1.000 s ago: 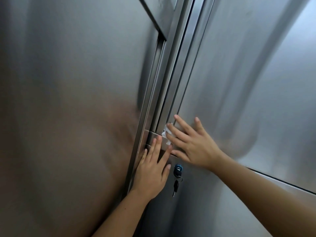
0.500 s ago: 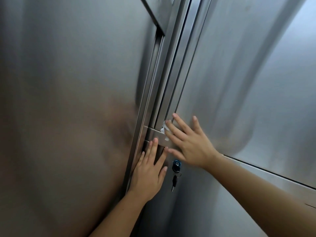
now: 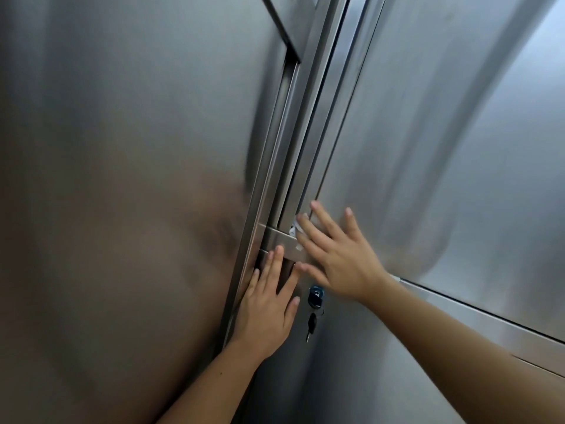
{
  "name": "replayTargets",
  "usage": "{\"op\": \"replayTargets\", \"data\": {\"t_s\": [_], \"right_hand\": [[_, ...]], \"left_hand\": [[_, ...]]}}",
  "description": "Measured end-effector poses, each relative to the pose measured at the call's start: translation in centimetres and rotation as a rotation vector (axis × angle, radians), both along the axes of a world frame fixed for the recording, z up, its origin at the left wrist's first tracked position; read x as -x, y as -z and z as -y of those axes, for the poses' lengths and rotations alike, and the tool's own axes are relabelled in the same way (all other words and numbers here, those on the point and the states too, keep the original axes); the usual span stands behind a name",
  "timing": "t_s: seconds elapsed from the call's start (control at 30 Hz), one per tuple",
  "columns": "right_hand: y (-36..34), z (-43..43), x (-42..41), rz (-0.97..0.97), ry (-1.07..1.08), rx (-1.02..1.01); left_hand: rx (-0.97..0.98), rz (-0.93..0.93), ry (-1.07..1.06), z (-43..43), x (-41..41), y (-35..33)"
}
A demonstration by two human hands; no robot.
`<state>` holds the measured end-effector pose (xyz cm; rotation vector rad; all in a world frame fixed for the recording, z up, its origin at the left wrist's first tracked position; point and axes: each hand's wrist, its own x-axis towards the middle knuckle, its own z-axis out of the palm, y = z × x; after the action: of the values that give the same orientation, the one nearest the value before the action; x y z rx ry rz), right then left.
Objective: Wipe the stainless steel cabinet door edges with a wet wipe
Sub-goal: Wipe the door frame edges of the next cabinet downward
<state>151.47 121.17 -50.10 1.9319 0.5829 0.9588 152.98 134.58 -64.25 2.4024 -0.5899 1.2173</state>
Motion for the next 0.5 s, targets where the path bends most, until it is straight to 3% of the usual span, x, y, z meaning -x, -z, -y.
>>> {"op": "replayTargets", "data": {"t_s": [0.17, 0.5], "right_hand": [[-1.3, -0.1, -0.1, -0.014, 0.011, 0.065], [-12.2, -0.2, -0.6, 0.088, -0.004, -0.027]], "left_hand": [[0.040, 0.005, -0.036, 0.8, 0.3, -0.4], [0.163, 0.151, -0.035, 1.6, -1.5, -8.3]]}}
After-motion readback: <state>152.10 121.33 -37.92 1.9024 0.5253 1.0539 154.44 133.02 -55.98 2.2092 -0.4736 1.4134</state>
